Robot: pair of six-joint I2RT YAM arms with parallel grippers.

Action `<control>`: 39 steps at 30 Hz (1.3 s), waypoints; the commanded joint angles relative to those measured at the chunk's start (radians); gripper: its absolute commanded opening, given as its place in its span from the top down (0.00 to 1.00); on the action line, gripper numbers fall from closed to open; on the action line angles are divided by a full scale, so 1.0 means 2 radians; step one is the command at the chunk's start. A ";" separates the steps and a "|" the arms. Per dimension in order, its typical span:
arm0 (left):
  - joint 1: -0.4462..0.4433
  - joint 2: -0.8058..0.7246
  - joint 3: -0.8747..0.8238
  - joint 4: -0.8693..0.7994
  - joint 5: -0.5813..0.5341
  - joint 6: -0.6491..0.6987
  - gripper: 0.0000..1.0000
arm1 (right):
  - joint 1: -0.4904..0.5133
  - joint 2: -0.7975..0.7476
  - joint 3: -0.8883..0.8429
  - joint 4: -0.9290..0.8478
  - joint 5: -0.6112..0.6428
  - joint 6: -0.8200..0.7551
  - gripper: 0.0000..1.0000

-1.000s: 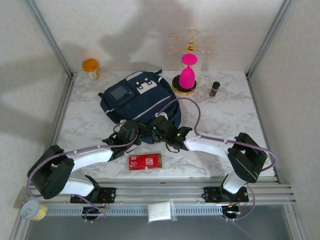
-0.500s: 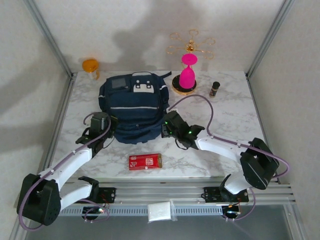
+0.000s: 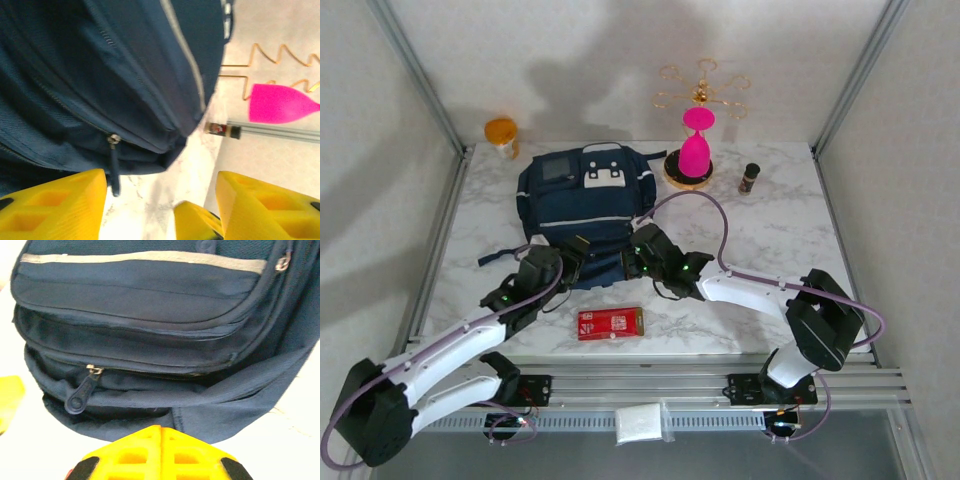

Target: Pack the student bag

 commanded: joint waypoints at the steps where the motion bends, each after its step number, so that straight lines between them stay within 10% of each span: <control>1: 0.000 0.020 0.011 -0.013 -0.044 -0.019 0.42 | 0.003 0.016 0.031 -0.001 -0.050 -0.030 0.98; 9: 0.035 -0.010 -0.017 -0.030 -0.057 -0.009 0.46 | 0.032 0.098 0.132 -0.074 -0.053 -0.069 0.59; 16: 0.049 -0.026 -0.028 -0.034 -0.059 -0.005 0.43 | 0.035 0.176 0.227 -0.161 -0.011 -0.047 0.54; 24: 0.061 -0.019 -0.039 -0.021 -0.041 -0.003 0.43 | 0.035 0.241 0.291 -0.194 0.017 -0.041 0.67; 32: 0.070 -0.023 -0.035 -0.025 -0.035 0.004 0.42 | 0.035 0.220 0.287 -0.195 0.034 -0.042 1.00; 39: 0.071 -0.009 -0.022 -0.011 -0.012 -0.017 0.43 | 0.036 0.126 0.206 -0.108 -0.010 -0.041 1.00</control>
